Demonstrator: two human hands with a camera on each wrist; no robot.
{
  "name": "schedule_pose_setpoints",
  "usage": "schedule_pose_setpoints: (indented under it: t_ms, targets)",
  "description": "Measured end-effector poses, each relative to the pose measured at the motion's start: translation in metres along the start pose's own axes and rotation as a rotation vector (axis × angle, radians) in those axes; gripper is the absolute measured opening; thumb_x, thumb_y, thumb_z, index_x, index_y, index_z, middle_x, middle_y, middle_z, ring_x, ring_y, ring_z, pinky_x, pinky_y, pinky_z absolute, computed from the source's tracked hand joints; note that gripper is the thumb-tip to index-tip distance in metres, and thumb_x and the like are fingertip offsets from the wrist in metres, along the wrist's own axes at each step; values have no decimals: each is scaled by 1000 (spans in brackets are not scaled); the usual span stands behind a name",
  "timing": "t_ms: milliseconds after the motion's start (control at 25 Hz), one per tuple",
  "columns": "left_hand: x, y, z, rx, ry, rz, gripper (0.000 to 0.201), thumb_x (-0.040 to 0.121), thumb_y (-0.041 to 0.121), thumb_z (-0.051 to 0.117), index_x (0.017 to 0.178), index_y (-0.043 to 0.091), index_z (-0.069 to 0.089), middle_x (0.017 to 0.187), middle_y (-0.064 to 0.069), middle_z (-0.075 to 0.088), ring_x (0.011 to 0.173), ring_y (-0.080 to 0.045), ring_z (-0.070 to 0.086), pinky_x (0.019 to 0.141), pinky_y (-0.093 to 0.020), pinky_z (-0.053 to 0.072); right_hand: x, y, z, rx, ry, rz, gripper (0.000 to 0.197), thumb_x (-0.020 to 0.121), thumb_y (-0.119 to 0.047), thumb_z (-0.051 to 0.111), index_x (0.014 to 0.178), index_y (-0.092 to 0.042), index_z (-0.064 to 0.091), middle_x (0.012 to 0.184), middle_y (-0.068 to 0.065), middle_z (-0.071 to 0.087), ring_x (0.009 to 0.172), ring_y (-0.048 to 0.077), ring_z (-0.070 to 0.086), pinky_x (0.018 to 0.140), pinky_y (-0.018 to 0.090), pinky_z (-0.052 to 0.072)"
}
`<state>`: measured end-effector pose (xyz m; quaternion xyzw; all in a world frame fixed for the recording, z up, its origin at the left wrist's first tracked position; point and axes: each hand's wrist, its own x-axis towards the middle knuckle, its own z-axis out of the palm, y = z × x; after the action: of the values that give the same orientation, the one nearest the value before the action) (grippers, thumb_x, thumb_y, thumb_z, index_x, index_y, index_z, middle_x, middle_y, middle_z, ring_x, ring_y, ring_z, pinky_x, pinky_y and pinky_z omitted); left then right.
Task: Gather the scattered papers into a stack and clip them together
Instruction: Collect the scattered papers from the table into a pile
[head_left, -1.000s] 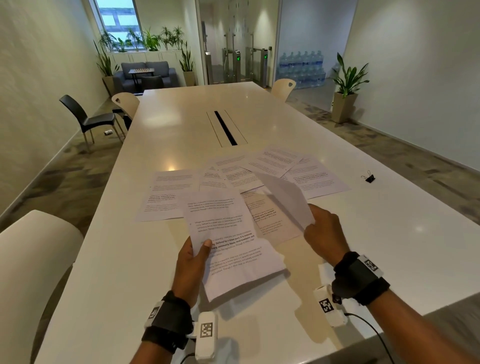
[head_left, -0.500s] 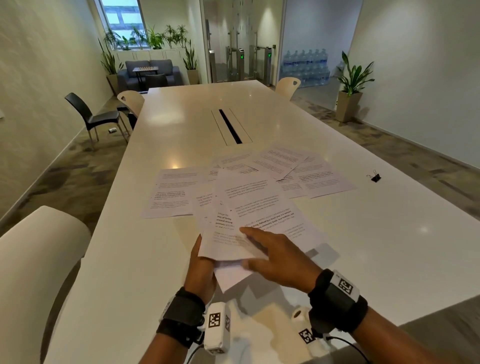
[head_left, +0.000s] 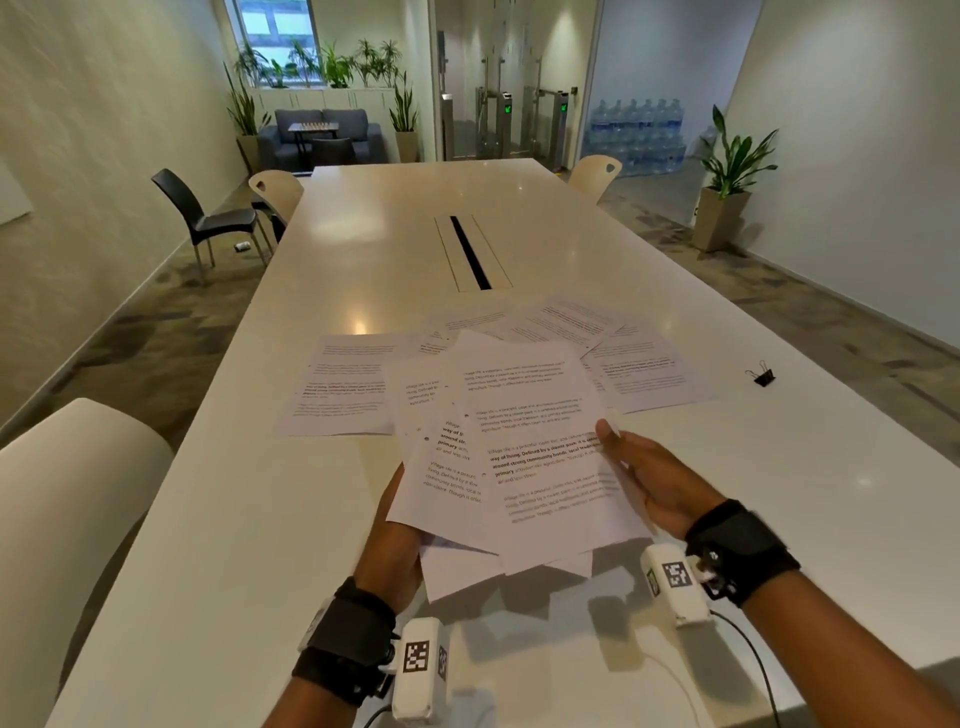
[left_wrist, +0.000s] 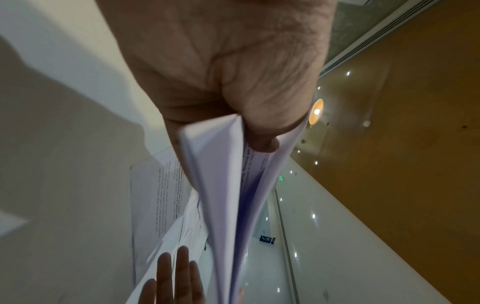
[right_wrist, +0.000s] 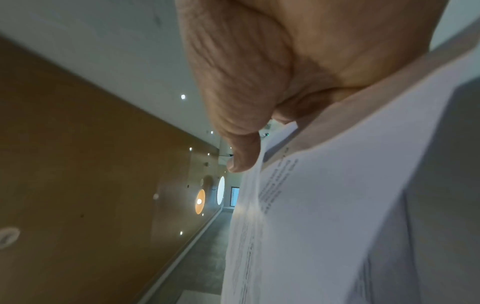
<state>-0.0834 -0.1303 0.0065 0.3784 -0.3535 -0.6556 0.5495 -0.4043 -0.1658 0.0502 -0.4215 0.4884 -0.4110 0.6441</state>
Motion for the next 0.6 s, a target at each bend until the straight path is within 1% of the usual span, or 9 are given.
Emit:
schedule_pose_setpoints:
  t_ms: [80,120,200,240,280,360,440,520,600]
  targets:
    - [7,1,17,13,-36,-4,39,85,24,63,122,12,67,116,-23,77,92,-33,83,63,-50,70,0,5,8,182,-78,33,47,113,-34,49,151,-8,58,149,15,66,141,33,61,124,52,41]
    - [10,2,26,34,-64,-14,41,78,26,74,117,12,67,111,-21,79,84,-26,85,57,-45,69,0,6,10,225,-85,58,45,112,-31,51,150,-8,59,148,17,67,141,36,61,123,55,41]
    - [16,-2,46,82,-77,-34,85,37,43,106,107,13,68,90,-10,84,73,-22,83,47,-38,66,6,3,-2,254,-85,80,43,109,-26,57,147,-6,62,145,19,69,138,39,63,120,57,45]
    - [18,-5,54,83,-47,-44,107,16,56,107,105,12,68,84,-7,84,74,-26,81,44,-35,64,9,-1,-9,247,-73,75,43,107,-22,60,146,-5,63,143,20,69,136,40,64,117,55,48]
    - [24,-9,61,88,-16,-41,117,9,66,104,106,12,68,86,-10,83,78,-29,78,44,-34,64,12,-6,-20,239,-67,62,43,105,-19,62,144,-3,63,142,21,70,134,41,65,114,53,52]
    - [32,-22,71,123,29,23,112,28,76,99,116,14,68,108,-23,77,86,-28,80,52,-33,66,19,-15,-42,215,-51,31,40,104,-13,64,142,-2,66,138,21,72,130,40,68,105,47,59]
    - [35,-28,88,79,36,80,93,55,75,92,124,17,68,123,-26,75,96,-24,83,68,-39,70,25,-20,-63,201,-11,23,36,103,-8,65,139,-4,68,135,20,75,125,38,71,96,41,65]
    - [36,-30,106,43,50,97,82,65,69,92,124,17,68,114,-15,82,98,-22,83,74,-40,71,32,-23,-77,225,22,15,35,103,-5,65,137,-3,69,132,19,76,116,33,75,87,37,67]
    - [39,-33,123,43,86,107,49,96,53,72,129,17,65,116,-12,82,101,-19,83,80,-36,70,39,-24,-86,252,53,-8,33,104,-5,64,136,-1,68,132,19,76,107,27,78,79,32,67]
